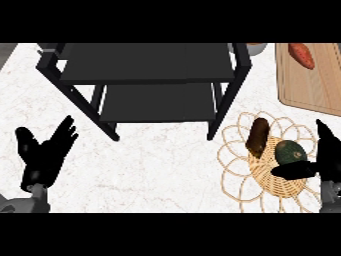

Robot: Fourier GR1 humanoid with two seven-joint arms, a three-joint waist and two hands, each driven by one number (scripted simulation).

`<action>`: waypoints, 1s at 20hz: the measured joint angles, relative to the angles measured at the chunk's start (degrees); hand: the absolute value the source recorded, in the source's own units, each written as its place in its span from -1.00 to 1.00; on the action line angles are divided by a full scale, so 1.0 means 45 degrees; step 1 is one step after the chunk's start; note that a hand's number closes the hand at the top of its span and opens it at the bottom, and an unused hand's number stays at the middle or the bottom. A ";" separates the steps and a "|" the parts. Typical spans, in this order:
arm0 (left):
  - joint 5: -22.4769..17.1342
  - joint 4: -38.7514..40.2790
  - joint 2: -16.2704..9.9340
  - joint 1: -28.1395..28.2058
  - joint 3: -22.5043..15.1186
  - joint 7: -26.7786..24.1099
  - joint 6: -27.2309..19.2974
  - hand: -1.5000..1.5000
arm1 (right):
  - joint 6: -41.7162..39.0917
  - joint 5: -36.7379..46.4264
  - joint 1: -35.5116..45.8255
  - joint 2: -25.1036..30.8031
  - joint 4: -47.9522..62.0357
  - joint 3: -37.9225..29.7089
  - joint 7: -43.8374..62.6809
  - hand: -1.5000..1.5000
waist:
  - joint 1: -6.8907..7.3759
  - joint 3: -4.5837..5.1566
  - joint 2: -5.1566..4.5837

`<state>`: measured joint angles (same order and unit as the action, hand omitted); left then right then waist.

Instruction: Pick the squash from the placemat and place it in the tiered shelf

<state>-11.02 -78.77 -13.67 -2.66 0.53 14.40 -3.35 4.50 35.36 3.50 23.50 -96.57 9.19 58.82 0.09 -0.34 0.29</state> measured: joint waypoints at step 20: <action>0.0333 -0.0039 0.0320 -0.0035 0.0500 0.0160 0.0528 0.00 | -0.0880 0.0483 0.1009 -0.0977 0.3327 -0.0551 -0.3630 1.00 | 0.0038 0.0144 0.0104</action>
<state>-9.52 -78.95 -12.23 -2.82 2.78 15.12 -0.97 0.55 37.53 8.04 19.11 -81.60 6.71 42.48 0.26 0.31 0.76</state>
